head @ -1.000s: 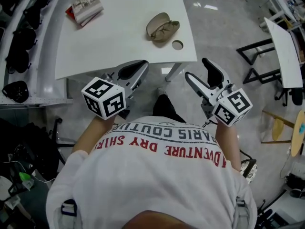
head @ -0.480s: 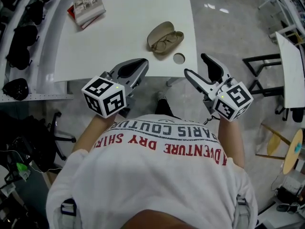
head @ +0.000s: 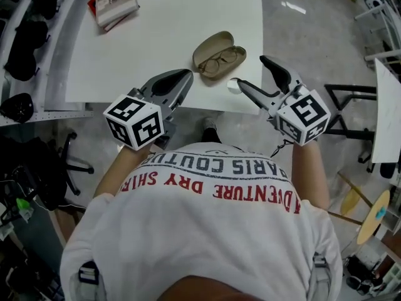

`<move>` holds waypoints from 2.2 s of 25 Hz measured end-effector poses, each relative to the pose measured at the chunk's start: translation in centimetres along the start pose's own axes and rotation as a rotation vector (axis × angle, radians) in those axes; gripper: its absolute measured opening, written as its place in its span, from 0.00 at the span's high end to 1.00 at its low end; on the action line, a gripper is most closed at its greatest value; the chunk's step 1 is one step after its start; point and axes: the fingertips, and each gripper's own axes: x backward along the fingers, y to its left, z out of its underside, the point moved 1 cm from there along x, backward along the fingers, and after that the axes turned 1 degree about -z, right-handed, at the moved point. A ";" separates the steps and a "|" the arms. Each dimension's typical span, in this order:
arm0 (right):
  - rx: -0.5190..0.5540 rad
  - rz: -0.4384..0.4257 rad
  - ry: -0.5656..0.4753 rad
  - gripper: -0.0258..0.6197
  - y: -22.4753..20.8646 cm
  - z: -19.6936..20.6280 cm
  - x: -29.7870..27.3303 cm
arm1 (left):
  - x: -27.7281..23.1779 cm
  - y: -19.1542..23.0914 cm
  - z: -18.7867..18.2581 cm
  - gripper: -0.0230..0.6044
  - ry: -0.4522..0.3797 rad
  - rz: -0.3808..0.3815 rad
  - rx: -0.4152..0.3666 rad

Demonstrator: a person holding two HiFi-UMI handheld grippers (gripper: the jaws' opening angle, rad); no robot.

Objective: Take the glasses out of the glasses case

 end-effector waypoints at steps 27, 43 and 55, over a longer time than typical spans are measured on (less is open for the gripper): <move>0.552 -0.337 0.397 0.46 -4.4 6.9 -13.9 | -3.4 5.8 -0.6 0.91 -0.046 -0.212 0.076; 0.753 -0.402 0.535 0.62 -4.2 10.6 -17.6 | -3.0 8.5 1.3 0.91 -0.047 -0.245 0.125; 0.967 -0.498 0.604 0.85 -2.8 11.8 -17.4 | -3.2 8.9 1.8 0.91 -0.060 -0.243 0.135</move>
